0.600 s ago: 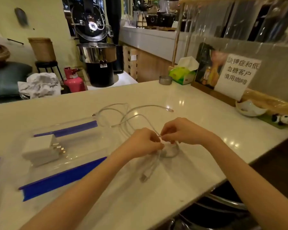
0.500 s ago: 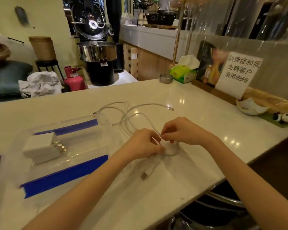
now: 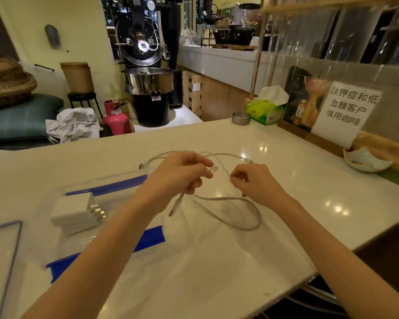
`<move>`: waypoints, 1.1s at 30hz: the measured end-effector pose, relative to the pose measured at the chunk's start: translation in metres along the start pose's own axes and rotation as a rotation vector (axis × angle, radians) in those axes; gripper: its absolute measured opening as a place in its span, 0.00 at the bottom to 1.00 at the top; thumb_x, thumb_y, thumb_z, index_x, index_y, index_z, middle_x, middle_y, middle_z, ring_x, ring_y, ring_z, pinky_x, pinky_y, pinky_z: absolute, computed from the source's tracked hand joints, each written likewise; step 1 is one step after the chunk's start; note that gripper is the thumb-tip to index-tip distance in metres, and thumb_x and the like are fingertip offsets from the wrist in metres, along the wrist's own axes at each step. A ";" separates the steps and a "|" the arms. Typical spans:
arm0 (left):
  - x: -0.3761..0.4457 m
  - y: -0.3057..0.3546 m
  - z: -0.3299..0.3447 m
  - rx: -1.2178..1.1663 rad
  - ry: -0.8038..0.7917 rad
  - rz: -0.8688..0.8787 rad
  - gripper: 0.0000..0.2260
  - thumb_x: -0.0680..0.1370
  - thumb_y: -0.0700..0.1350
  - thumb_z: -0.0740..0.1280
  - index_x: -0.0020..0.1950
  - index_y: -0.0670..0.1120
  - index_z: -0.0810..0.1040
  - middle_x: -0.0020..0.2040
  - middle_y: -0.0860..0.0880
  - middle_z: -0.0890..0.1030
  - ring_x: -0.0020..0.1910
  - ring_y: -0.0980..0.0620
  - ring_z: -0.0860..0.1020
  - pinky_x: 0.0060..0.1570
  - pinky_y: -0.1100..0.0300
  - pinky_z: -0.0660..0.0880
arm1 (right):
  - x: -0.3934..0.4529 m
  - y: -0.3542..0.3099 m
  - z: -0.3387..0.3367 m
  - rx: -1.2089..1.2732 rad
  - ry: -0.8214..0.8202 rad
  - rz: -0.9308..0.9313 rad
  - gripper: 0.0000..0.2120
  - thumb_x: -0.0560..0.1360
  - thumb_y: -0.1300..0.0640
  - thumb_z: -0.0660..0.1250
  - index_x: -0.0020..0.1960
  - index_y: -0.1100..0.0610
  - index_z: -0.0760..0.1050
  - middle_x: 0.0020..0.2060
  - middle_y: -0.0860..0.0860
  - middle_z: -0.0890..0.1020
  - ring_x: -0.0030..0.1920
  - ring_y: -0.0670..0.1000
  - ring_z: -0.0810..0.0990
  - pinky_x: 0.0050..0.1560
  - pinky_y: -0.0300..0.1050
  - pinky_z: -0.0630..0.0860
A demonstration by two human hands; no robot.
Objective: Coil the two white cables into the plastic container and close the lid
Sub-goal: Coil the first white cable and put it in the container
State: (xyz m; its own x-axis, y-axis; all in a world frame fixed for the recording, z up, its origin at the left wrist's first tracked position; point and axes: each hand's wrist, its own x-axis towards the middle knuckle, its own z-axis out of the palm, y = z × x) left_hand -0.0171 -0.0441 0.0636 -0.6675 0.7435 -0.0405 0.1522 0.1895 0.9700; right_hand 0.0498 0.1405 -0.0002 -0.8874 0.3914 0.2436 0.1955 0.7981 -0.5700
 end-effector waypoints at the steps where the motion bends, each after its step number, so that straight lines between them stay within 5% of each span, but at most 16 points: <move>1: -0.002 0.004 -0.008 -0.044 0.029 0.019 0.07 0.75 0.37 0.63 0.51 0.43 0.78 0.40 0.46 0.80 0.27 0.58 0.71 0.27 0.68 0.69 | 0.003 -0.001 0.001 0.003 0.020 0.005 0.06 0.74 0.61 0.63 0.46 0.62 0.78 0.36 0.53 0.80 0.30 0.46 0.75 0.38 0.41 0.74; 8: 0.001 0.007 -0.035 -0.422 0.119 0.026 0.09 0.75 0.36 0.63 0.55 0.40 0.76 0.34 0.47 0.83 0.23 0.60 0.69 0.21 0.71 0.65 | 0.018 -0.016 0.008 0.016 0.062 -0.019 0.13 0.70 0.60 0.69 0.54 0.52 0.73 0.45 0.47 0.77 0.41 0.50 0.77 0.47 0.48 0.77; 12: 0.003 0.005 -0.044 -0.435 0.139 0.028 0.07 0.76 0.37 0.62 0.52 0.39 0.78 0.33 0.47 0.82 0.22 0.60 0.68 0.20 0.71 0.64 | 0.028 -0.036 0.008 0.031 0.092 -0.091 0.13 0.72 0.57 0.68 0.56 0.52 0.73 0.42 0.46 0.77 0.40 0.49 0.77 0.45 0.47 0.76; 16: 0.004 0.002 -0.052 -0.442 0.147 0.047 0.07 0.76 0.37 0.62 0.50 0.39 0.79 0.31 0.49 0.82 0.22 0.60 0.67 0.21 0.71 0.63 | 0.041 -0.043 0.008 -0.042 0.013 0.044 0.13 0.72 0.52 0.68 0.56 0.54 0.76 0.41 0.47 0.77 0.47 0.51 0.78 0.48 0.46 0.74; 20: 0.004 -0.004 -0.047 -0.404 0.107 0.069 0.08 0.76 0.36 0.62 0.49 0.41 0.80 0.35 0.48 0.82 0.24 0.60 0.71 0.23 0.71 0.68 | 0.051 -0.042 0.008 -0.034 -0.175 0.131 0.10 0.72 0.55 0.66 0.46 0.61 0.80 0.35 0.52 0.84 0.33 0.48 0.78 0.41 0.44 0.76; 28: 0.008 -0.022 0.013 -0.089 -0.020 -0.013 0.10 0.76 0.36 0.62 0.52 0.44 0.80 0.41 0.50 0.81 0.34 0.59 0.76 0.36 0.68 0.74 | 0.057 -0.064 -0.016 0.202 0.079 0.054 0.11 0.74 0.55 0.65 0.39 0.60 0.81 0.24 0.51 0.78 0.25 0.44 0.72 0.29 0.35 0.67; 33: 0.009 -0.025 0.032 -0.061 -0.112 -0.052 0.16 0.76 0.40 0.63 0.64 0.44 0.73 0.55 0.48 0.78 0.52 0.54 0.78 0.50 0.63 0.76 | 0.056 -0.083 -0.039 0.599 0.001 0.190 0.11 0.73 0.55 0.66 0.45 0.64 0.80 0.24 0.52 0.75 0.22 0.46 0.64 0.20 0.34 0.60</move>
State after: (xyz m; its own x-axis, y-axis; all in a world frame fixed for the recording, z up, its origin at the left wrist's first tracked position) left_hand -0.0036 -0.0213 0.0308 -0.5868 0.8017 -0.1140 0.0728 0.1925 0.9786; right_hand 0.0003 0.1141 0.0910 -0.8599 0.5015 0.0954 0.0814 0.3191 -0.9442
